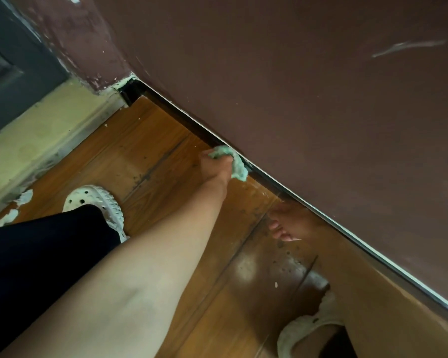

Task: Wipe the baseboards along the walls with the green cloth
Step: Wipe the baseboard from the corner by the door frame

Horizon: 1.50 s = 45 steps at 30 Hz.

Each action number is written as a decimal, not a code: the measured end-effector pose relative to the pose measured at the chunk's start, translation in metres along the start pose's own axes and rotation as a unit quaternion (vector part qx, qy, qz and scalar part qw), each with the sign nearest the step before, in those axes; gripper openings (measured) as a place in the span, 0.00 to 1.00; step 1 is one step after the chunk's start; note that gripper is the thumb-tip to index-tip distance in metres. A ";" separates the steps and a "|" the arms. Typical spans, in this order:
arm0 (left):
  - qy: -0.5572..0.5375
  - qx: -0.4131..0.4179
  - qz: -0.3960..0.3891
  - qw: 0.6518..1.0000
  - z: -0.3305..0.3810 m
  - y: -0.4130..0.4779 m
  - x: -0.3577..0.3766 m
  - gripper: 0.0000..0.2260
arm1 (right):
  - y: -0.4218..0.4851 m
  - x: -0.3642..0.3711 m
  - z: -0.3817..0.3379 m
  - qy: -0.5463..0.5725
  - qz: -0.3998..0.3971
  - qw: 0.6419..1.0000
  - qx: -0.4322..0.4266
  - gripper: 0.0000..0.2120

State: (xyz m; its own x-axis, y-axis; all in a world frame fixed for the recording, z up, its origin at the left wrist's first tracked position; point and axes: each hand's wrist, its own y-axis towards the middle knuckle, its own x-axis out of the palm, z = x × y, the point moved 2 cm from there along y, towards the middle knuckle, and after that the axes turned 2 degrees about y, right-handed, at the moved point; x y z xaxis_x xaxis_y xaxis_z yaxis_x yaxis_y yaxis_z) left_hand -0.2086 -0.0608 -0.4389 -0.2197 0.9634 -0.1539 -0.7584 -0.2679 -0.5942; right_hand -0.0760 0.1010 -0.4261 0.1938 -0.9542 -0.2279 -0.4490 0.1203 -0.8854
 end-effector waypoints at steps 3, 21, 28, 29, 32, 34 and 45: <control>-0.028 -0.016 0.019 0.999 0.003 0.004 -0.003 0.24 | -0.008 -0.003 -0.002 0.001 0.003 1.000 -0.010 0.07; 0.097 0.028 -0.009 0.995 -0.004 -0.016 0.021 0.16 | -0.017 -0.017 -0.014 0.075 0.076 0.992 -0.065 0.06; 0.192 0.054 -0.140 0.970 -0.031 -0.024 0.029 0.10 | -0.022 -0.013 -0.019 0.039 0.094 0.991 -0.092 0.07; 0.172 0.053 -0.121 0.976 -0.031 -0.022 0.028 0.11 | -0.022 -0.013 -0.018 0.034 0.093 0.991 -0.089 0.06; 0.098 0.033 -0.014 0.995 -0.020 -0.010 0.020 0.18 | -0.020 -0.018 -0.011 0.033 0.094 0.991 -0.089 0.08; 0.090 0.018 -0.005 0.996 -0.012 -0.006 0.015 0.22 | -0.021 -0.023 -0.008 0.035 0.097 0.991 -0.085 0.07; 0.507 0.312 -0.256 0.761 -0.059 -0.043 0.015 0.14 | -0.021 -0.026 -0.007 0.077 0.076 0.991 -0.080 0.08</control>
State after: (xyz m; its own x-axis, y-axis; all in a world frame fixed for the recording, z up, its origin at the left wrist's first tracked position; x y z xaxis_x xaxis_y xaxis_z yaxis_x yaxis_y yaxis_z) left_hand -0.1428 -0.0338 -0.4623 0.5502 0.3739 -0.7466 -0.7985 0.4970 -0.3396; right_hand -0.0778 0.1216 -0.3981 -0.0161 -0.9604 -0.2781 -0.5970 0.2323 -0.7679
